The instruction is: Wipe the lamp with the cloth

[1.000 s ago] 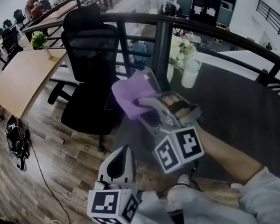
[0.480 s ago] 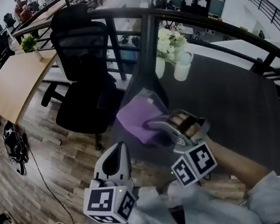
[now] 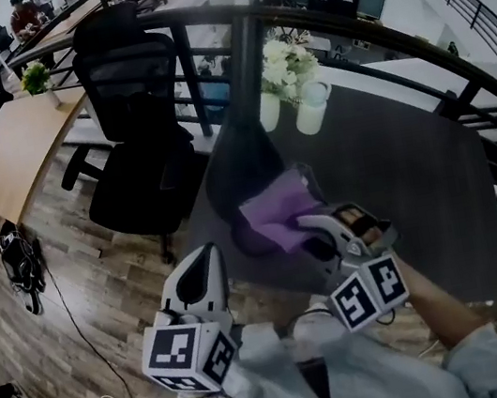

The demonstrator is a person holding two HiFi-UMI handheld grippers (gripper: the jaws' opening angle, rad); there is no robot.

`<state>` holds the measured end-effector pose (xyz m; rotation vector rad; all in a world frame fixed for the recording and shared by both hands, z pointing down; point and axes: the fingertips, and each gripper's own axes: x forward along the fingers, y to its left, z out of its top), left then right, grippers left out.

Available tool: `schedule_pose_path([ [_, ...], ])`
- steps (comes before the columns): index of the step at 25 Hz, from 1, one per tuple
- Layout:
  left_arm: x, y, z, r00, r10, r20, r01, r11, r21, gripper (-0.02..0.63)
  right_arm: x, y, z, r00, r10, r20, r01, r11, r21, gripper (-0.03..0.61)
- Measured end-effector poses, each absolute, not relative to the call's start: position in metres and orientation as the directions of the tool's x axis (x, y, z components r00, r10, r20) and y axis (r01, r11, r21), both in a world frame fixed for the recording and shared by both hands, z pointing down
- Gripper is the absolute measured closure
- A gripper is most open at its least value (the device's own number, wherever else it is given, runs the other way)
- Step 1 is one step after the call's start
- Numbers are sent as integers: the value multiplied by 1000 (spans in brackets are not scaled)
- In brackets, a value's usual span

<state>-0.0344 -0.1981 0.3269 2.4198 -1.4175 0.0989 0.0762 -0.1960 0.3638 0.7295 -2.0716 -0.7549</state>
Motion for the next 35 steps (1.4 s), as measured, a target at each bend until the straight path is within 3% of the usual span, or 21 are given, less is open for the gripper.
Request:
schedule_pose_path([
  [11,-30,-202,332,521,-823,227,-847,-464,260,614,127,-202,364,-411,-794,449,-529,608,592,526],
  [19,-40,-198,334,518,-826,220,-847,-461,263,614,142,-198,369,-373,-843,389,-813,499,302,526],
  [25,-63,-186,340,510,-828,235,-853,-451,264,614,138,-192,376,-331,-867,372,-890,418,184,526],
  [35,-83,-165,355,532,-803,270,-842,-467,269,614,113,-170,384,-282,-890,359,-924,353,149,526],
])
